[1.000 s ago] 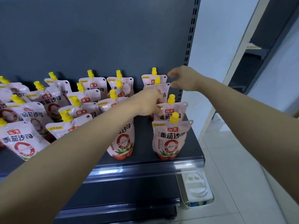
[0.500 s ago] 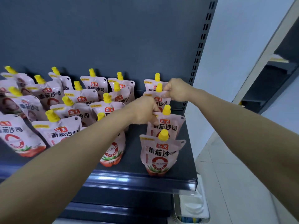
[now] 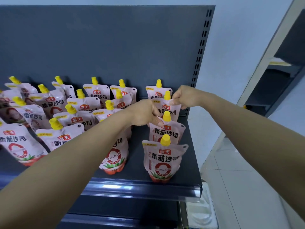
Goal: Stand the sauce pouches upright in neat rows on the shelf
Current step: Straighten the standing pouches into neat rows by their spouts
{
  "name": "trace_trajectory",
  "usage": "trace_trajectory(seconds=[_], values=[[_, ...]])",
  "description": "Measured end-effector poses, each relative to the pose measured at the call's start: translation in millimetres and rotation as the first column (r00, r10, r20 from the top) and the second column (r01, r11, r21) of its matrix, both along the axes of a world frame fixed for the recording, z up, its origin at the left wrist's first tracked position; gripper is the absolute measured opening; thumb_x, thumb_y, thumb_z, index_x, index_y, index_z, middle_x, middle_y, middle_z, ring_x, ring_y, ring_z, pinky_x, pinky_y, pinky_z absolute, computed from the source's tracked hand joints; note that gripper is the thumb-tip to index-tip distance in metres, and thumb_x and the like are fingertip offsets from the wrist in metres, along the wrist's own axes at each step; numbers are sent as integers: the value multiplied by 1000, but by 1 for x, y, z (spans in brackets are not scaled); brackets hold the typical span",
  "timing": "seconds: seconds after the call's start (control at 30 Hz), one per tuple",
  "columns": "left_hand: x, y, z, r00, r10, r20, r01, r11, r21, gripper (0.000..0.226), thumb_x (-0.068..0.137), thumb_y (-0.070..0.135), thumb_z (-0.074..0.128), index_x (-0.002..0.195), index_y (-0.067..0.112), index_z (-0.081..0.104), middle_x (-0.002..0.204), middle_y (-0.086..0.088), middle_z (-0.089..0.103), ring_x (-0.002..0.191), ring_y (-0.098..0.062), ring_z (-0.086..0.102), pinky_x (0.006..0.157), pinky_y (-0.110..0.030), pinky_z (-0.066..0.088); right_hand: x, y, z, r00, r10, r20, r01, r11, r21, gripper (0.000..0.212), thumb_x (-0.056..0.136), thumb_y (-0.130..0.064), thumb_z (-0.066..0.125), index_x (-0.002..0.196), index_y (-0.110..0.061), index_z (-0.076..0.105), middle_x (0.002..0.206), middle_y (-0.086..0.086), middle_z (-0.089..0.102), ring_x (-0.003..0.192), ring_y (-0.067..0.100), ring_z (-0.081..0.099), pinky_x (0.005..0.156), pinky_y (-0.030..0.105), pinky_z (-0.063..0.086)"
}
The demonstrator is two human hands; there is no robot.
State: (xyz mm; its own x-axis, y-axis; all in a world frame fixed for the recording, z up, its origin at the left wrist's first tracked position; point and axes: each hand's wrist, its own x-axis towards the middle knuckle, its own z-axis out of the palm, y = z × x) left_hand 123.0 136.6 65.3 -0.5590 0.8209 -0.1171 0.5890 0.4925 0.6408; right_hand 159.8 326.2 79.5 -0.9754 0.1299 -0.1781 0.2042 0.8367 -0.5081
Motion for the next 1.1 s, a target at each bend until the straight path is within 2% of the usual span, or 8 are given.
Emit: trace_trajectory(seconds=[0.17,0.27,0.4,0.57,0.73,0.93,1.0,1.1], values=[[0,-1,0,1000,6,-22,-8,999,-49,24,79,22,72,83,-2,73,70,-6,54,66,-14,47,68,-26,44,0,-1,2,999,-23,39,22,1000,14,30,96,-21,55,114,0,66,112,9,64,99,31,65,82,32,54],[-1,-1,0,1000,6,-20,-7,998,-55,31,80,23,71,77,-8,68,70,-11,48,66,-20,43,67,-31,42,1,-1,-1,997,-65,28,67,997,-41,30,96,-21,56,116,-2,66,111,7,64,93,21,61,72,23,53],[-3,-3,0,1000,3,-12,-3,998,-65,35,78,26,72,80,-9,68,69,-11,47,66,-21,43,67,-33,43,5,0,-4,996,-92,0,92,994,-54,26,95,-21,57,109,-3,68,116,15,67,101,30,65,77,27,54],[-3,-1,-3,998,43,-44,-45,998,-50,39,79,27,72,75,-11,64,67,-9,44,66,-21,42,70,-39,46,9,-1,1,997,-70,29,69,997,26,31,97,-24,54,96,3,68,107,20,70,85,29,63,76,31,53],[0,-1,-1,997,44,-60,-47,998,-48,40,79,25,72,72,-12,63,66,-13,40,64,-23,39,66,-33,39,13,-2,3,996,-85,35,85,996,9,27,97,-24,54,101,-2,68,97,7,65,79,20,62,70,23,52],[6,-5,6,997,1,-74,-9,994,-109,33,82,22,70,55,4,59,53,-3,39,57,-19,39,61,-29,37,15,-4,17,990,-70,121,59,994,90,31,87,7,47,101,-7,70,100,11,68,89,28,60,72,27,52],[6,-7,9,995,-51,-84,38,988,-152,21,82,22,69,66,8,68,63,-5,59,64,-21,54,67,-32,46,10,0,23,989,-80,122,72,995,68,37,85,13,42,115,6,63,105,20,69,90,38,63,78,31,52],[6,-12,21,994,-102,-46,91,977,-193,18,82,22,68,97,13,73,95,0,73,93,-17,65,90,-34,51,4,4,32,987,-156,47,158,986,-47,33,91,12,37,118,15,56,94,16,69,76,24,65,72,23,51]])
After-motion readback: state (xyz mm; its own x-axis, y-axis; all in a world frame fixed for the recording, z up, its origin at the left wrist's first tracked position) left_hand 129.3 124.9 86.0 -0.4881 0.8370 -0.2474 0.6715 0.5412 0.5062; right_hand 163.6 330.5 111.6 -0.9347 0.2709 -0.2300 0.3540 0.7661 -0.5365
